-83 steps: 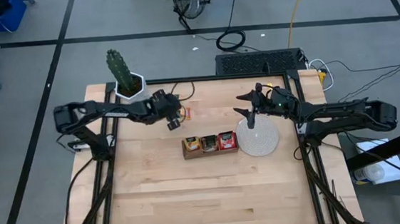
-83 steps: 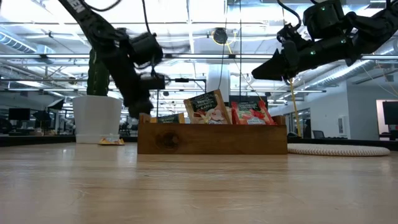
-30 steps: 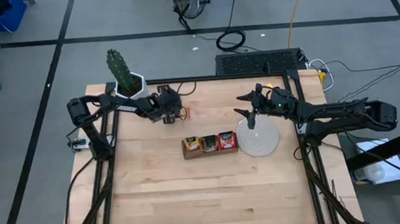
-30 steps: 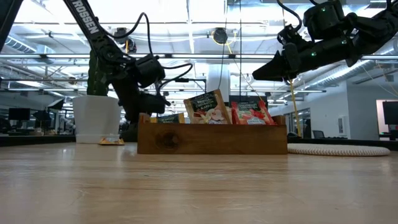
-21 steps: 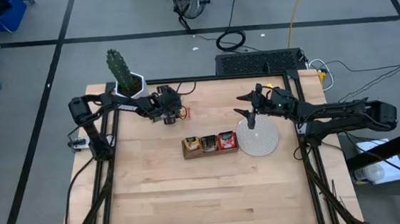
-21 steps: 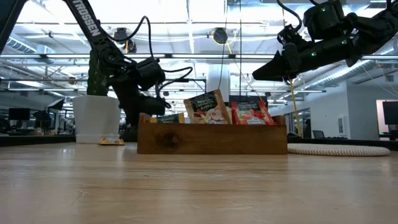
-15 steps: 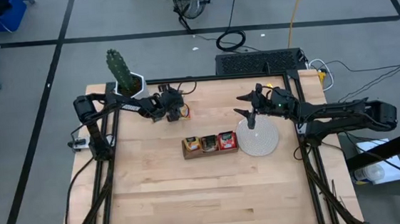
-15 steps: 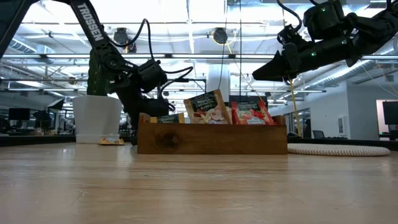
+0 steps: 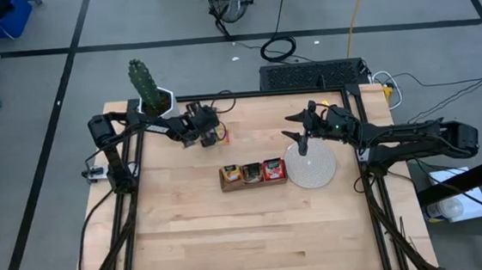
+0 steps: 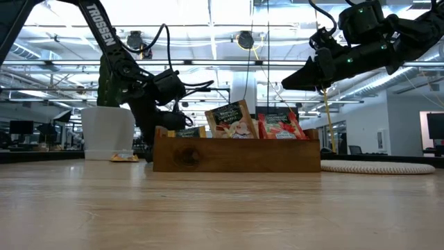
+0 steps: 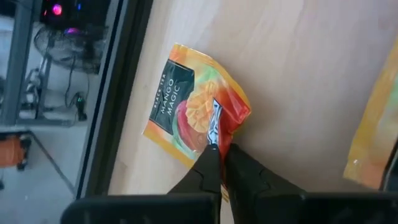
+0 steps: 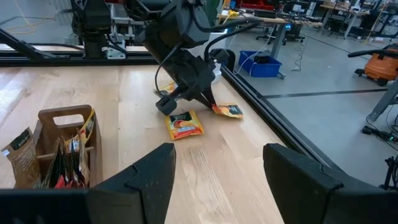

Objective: Pick & Place Tea
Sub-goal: Put the yellow tea bag into the left section of the wooden organizer

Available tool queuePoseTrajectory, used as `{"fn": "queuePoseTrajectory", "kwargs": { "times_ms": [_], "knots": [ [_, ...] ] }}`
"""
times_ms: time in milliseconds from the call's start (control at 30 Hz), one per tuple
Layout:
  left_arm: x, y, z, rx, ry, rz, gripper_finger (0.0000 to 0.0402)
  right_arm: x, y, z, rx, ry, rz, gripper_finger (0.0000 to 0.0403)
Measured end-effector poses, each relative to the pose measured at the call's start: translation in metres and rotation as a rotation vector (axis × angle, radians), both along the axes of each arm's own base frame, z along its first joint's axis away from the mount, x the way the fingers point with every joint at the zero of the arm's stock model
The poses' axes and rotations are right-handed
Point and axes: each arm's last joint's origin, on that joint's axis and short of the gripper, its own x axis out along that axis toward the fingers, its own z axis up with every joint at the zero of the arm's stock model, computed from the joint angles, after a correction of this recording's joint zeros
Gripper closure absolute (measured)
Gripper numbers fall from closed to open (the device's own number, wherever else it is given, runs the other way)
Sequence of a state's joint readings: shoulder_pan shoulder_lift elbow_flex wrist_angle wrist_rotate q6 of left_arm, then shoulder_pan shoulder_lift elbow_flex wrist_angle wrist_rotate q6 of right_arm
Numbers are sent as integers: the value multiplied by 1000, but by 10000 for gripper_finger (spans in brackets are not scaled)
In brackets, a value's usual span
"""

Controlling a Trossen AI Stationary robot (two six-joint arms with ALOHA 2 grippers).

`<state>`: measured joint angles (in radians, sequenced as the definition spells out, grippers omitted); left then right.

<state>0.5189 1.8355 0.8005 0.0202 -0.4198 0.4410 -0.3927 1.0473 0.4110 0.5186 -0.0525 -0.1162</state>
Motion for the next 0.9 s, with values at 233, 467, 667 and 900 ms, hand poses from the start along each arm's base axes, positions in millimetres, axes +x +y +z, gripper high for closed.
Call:
{"fn": "queuePoseTrajectory", "kwargs": {
  "times_ms": [233, 467, 667, 900],
  "knots": [
    [10, -33, 16, 247, 145, -23, 394, 0, 0, 0, 51, -19, -10, 177],
    [40, -110, 57, 685, 225, -162, 394, -2, 1, -17, 163, -197, -24, 177],
    [66, -172, 88, 885, 240, -218, 394, 19, -1, -20, 304, -240, 173, 177],
    [83, -212, 95, 929, 227, -274, 394, 63, -12, -2, 373, -244, 398, 177]
  ]
}}
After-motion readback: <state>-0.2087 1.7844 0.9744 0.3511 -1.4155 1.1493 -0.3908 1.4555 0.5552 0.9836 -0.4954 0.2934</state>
